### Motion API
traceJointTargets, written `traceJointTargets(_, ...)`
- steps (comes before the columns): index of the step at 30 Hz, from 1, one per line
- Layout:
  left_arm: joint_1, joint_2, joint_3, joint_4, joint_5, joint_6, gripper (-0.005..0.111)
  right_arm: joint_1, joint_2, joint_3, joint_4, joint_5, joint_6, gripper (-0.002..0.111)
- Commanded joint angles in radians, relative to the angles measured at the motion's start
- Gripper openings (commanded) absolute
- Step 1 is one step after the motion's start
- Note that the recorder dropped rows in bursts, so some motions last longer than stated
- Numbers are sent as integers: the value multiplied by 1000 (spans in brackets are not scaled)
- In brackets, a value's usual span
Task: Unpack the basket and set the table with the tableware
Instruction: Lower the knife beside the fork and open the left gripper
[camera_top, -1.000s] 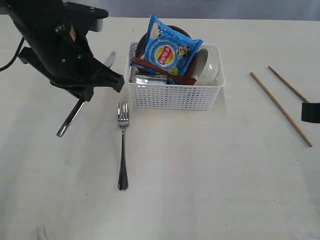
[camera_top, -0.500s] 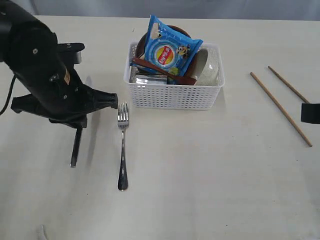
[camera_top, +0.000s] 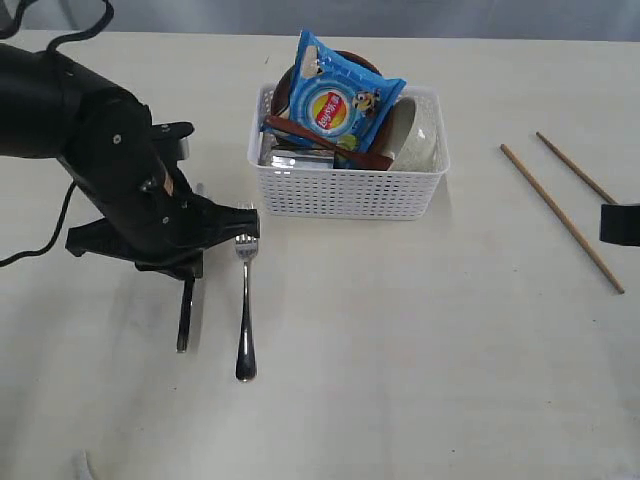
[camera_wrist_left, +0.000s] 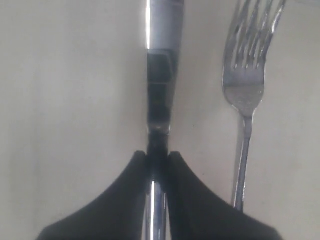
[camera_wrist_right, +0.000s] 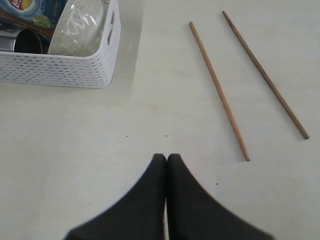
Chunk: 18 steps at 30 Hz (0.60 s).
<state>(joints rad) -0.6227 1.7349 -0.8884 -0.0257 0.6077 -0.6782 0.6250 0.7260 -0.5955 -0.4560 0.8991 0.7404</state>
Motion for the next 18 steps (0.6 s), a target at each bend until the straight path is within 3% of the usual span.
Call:
traceJointTargets(1, -23, 24, 0, -13, -24, 8, 0, -3, -4, 4, 2, -8, -8, 0)
traceJointTargets(18, -46, 82, -2, -35, -72, 8, 0, -3, -4, 4, 2, -10, -8, 0)
